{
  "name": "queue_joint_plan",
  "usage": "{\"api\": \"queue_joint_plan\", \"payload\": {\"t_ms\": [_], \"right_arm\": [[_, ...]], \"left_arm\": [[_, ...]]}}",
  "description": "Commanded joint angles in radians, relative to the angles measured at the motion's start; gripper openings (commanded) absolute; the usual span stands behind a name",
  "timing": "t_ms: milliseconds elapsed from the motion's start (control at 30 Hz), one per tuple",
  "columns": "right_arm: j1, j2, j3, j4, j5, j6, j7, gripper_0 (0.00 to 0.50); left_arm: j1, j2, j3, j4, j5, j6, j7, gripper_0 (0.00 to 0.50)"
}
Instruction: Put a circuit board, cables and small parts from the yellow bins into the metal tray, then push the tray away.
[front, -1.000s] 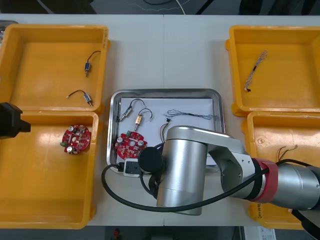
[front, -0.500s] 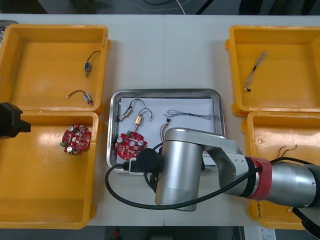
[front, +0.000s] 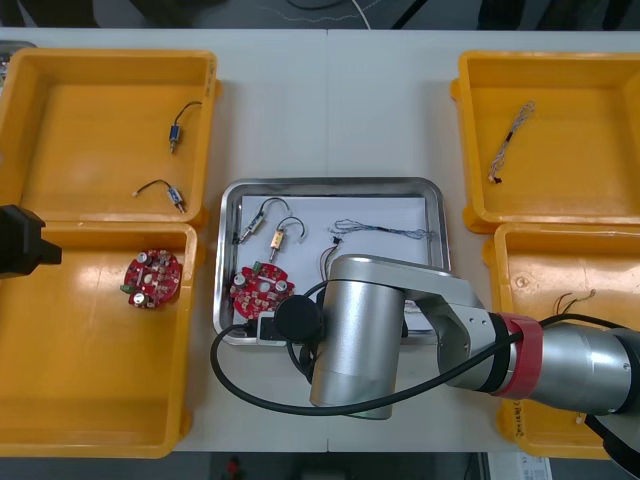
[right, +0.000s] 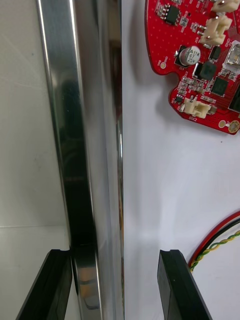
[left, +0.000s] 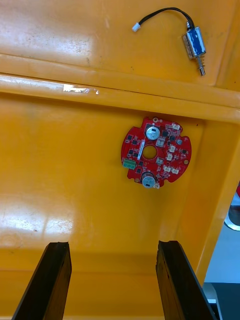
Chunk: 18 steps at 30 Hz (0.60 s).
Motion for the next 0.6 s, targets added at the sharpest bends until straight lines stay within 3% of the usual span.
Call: {"api": "queue_joint_plan", "payload": {"t_ms": [33, 67, 100, 133, 167, 600], "right_arm": [[-0.029, 0.019, 0.014, -0.005, 0.008, -0.005, 0.041, 0.452], [-0.027, 0.021, 0.016, -0.005, 0.008, -0.003, 0.036, 0.312], [-0.029, 0.021, 0.016, -0.005, 0.01, -0.002, 0.036, 0.24], [-0.027, 0.021, 0.016, -0.005, 0.008, 0.002, 0.036, 0.076], [-0.027, 0.021, 0.014, -0.005, 0.008, 0.003, 0.036, 0.002], [-0.073, -0.012, 0.014, -0.005, 0.052, 0.003, 0.036, 0.0]], "left_arm": [[0.021, 0.043, 0.026, -0.03, 0.008, 0.006, -0.105, 0.5], [0.021, 0.043, 0.026, -0.03, 0.008, 0.006, -0.105, 0.5], [0.021, 0.043, 0.026, -0.03, 0.008, 0.006, -0.105, 0.5], [0.021, 0.043, 0.026, -0.03, 0.008, 0.006, -0.105, 0.5], [0.021, 0.043, 0.026, -0.03, 0.008, 0.006, -0.105, 0.5], [0.021, 0.043, 0.026, -0.03, 0.008, 0.006, -0.105, 0.5]]}}
